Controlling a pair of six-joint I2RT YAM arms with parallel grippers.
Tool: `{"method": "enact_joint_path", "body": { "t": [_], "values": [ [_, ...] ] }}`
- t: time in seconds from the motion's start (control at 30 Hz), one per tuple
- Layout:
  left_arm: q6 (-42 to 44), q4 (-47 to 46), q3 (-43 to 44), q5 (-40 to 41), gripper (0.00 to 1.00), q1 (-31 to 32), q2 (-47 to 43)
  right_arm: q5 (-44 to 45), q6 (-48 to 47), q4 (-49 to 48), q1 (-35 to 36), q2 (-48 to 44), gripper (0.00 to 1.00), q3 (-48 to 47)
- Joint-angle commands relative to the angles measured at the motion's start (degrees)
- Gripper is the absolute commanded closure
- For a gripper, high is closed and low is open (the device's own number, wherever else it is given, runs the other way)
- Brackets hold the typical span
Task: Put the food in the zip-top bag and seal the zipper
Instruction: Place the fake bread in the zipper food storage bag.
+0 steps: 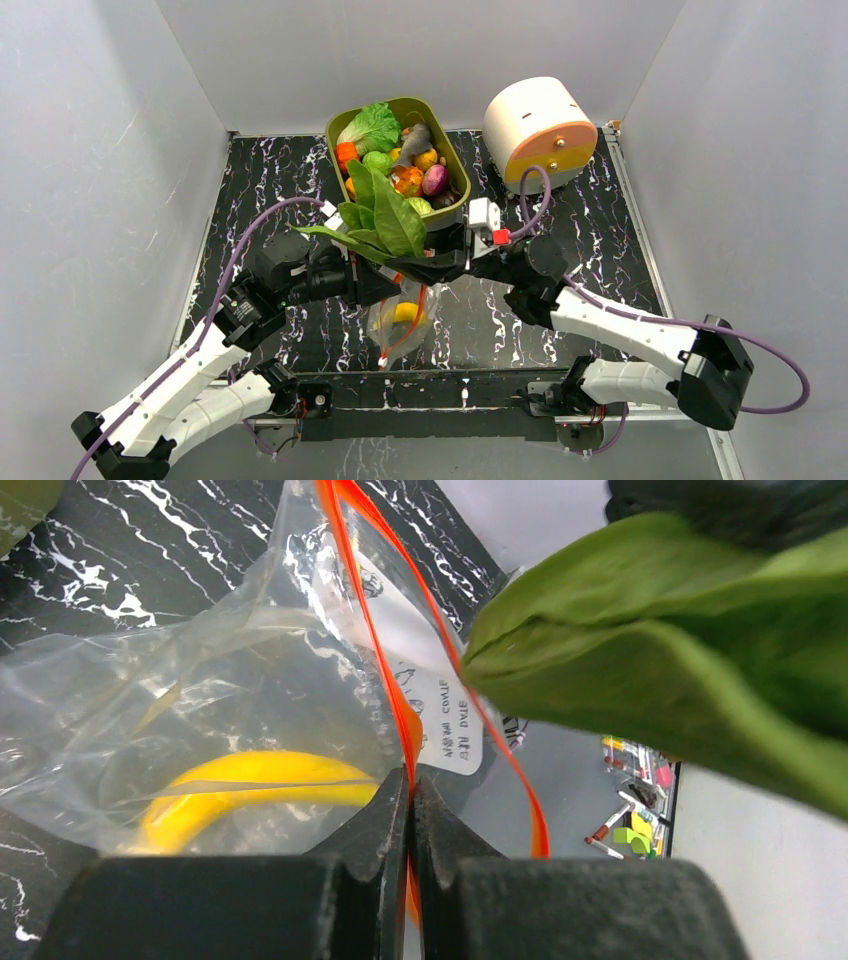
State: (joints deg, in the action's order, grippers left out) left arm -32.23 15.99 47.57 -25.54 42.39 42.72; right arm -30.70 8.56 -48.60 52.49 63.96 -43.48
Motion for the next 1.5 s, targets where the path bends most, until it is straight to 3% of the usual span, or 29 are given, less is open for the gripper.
{"method": "enact_joint_path", "body": {
  "t": [0.0,0.37,0.57,0.77,0.93,1.07,1.37,1.47],
  "values": [
    [-1.8,-4.7,0.0,-2.0,1.00,0.2,-0.3,2.2,-0.6,-11.5,1.2,2.2,0.75,-2.6],
    [-3.6,-7.0,-1.0,-3.5,1.00,0.1,-1.4,3.1,-0.6,-19.2,1.3,6.4,0.73,-0.6],
    [-6.9,-10.4,-1.9,-4.4,1.00,0.1,-2.6,4.9,-6.6,-18.1,1.3,1.8,0.62,6.9],
    [-8.1,-11.3,-3.2,-4.4,1.00,0.1,-4.7,3.1,-11.1,-3.3,1.3,-6.4,0.43,11.1],
    [-7.0,-9.6,-3.3,-3.5,1.00,0.2,-5.0,2.3,-16.2,11.9,1.3,-11.2,0.34,7.8],
    [-7.5,-10.4,-3.6,-4.6,1.00,0.1,-4.7,0.3,-20.9,23.7,1.3,-12.4,0.34,4.3],
    [-6.5,-9.3,-3.5,-5.4,1.00,0.1,-4.3,-3.6,-24.4,35.2,1.3,-10.7,0.34,-3.7],
    [-6.6,-8.4,-3.1,-5.7,1.00,0.1,-3.7,-7.0,-22.9,37.1,1.3,-8.4,0.39,-6.3]
  ]
}}
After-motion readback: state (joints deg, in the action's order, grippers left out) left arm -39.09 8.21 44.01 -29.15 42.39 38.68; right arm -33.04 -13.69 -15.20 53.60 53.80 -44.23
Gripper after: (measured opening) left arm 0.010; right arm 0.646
